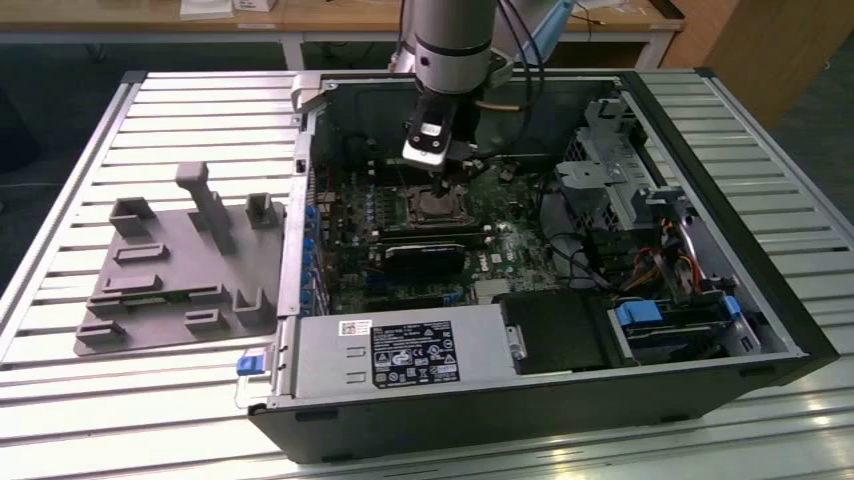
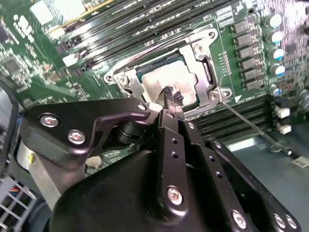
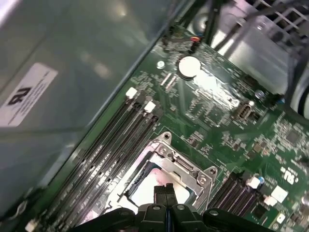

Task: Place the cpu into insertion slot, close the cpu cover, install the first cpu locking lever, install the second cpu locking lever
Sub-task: 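Close the cpu cover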

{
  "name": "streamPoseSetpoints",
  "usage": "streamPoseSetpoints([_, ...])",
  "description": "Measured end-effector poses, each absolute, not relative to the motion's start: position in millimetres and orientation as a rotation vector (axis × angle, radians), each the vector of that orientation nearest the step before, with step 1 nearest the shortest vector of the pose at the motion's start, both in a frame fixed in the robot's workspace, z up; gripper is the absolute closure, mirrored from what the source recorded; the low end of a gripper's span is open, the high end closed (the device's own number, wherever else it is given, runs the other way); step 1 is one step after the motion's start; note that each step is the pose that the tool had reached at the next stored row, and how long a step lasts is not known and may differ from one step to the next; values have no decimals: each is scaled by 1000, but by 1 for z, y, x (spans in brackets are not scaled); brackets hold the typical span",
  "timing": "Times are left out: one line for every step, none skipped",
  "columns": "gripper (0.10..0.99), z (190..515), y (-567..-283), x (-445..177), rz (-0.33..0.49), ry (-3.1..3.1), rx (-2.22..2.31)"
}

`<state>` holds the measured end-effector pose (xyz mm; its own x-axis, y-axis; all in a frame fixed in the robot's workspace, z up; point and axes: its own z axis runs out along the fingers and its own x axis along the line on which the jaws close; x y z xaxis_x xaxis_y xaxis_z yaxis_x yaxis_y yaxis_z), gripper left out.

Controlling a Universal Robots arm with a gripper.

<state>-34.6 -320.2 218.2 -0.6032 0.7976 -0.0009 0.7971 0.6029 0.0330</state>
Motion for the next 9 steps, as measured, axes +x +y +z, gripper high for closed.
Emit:
streamPoseSetpoints([984, 218, -320, -35, 46, 2811, 1367])
streamPoseSetpoints([984, 218, -320, -35, 46, 2824, 1342])
streamPoseSetpoints([984, 218, -320, -35, 46, 2836, 1317])
streamPoseSetpoints([984, 218, -320, -35, 46, 2849, 1289])
streamPoseSetpoints([984, 218, -320, -35, 47, 2861, 1263])
streamPoseSetpoints([984, 218, -320, -35, 47, 2872, 1237])
streamPoseSetpoints([984, 218, -320, -35, 47, 2883, 1212])
streamPoseSetpoints([984, 218, -320, -35, 47, 2894, 1186])
streamPoseSetpoints([984, 218, -320, -35, 47, 2905, 1160])
